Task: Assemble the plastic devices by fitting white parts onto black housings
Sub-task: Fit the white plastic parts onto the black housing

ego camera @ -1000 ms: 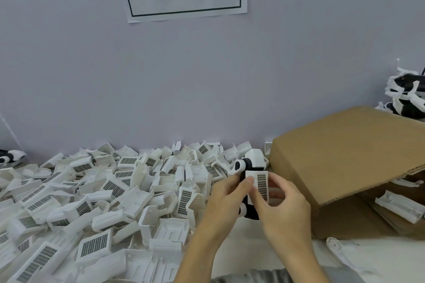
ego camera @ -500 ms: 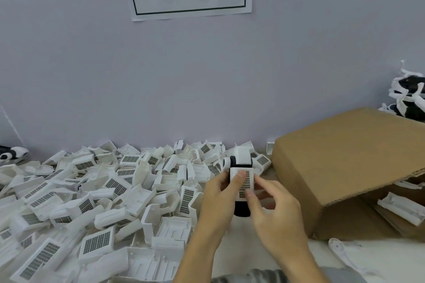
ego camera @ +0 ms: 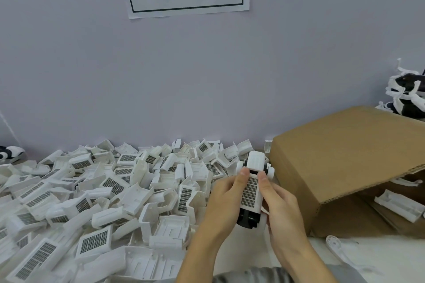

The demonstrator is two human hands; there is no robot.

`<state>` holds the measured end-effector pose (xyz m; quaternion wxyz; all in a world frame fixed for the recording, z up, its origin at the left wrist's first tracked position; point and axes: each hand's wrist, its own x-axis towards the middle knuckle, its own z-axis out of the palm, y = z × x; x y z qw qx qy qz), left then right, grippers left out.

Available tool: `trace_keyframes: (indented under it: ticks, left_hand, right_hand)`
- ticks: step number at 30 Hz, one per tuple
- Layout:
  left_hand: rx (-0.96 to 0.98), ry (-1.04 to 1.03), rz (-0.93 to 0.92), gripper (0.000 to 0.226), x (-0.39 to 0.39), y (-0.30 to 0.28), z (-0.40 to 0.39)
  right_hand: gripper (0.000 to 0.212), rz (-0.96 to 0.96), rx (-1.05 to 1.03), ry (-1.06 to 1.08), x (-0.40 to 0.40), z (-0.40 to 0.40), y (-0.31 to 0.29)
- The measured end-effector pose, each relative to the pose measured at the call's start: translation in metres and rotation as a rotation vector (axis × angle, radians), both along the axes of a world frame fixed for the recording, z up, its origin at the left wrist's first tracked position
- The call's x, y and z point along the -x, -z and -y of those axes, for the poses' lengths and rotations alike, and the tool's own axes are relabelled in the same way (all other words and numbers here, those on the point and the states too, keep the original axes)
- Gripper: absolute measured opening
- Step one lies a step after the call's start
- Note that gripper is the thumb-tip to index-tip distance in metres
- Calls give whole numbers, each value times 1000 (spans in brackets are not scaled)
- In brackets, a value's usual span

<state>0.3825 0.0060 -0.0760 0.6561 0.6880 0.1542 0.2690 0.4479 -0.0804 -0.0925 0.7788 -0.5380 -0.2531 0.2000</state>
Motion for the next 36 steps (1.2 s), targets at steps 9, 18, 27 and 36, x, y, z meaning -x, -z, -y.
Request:
trace_keyframes:
  ticks: [9, 18, 27, 36]
  left_hand:
    - [-179, -67, -31, 54, 1, 0, -2]
    - [-26, -42, -1, 52, -2, 1, 0]
    - [92, -34, 61, 20, 0, 3, -3]
    - [84, -43, 44, 20, 0, 0, -2]
  right_hand:
    - [28, 19, 27, 100, 0, 1, 2]
    - [34, 7, 35, 98, 2, -3, 5]
    - [34, -39, 54, 77, -2, -1, 6]
    - [22, 11, 80, 103, -1, -3, 6]
